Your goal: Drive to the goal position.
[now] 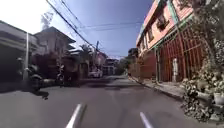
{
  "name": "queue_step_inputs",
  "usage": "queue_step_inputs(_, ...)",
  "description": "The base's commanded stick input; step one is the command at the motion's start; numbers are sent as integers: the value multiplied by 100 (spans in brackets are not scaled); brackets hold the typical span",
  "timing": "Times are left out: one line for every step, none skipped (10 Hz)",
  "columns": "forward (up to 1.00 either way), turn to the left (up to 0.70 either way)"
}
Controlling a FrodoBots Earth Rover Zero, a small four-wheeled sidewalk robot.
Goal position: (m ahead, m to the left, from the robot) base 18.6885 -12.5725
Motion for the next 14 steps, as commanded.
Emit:
queue_step_inputs(85,-28)
queue_step_inputs(85,-34)
queue_step_inputs(85,-34)
queue_step_inputs(85,-34)
queue_step_inputs(85,-34)
queue_step_inputs(85,-34)
queue_step_inputs(85,-5)
queue_step_inputs(85,0)
queue_step_inputs(85,0)
queue_step_inputs(85,0)
queue_step_inputs(85,0)
queue_step_inputs(85,0)
queue_step_inputs(85,0)
queue_step_inputs(85,0)
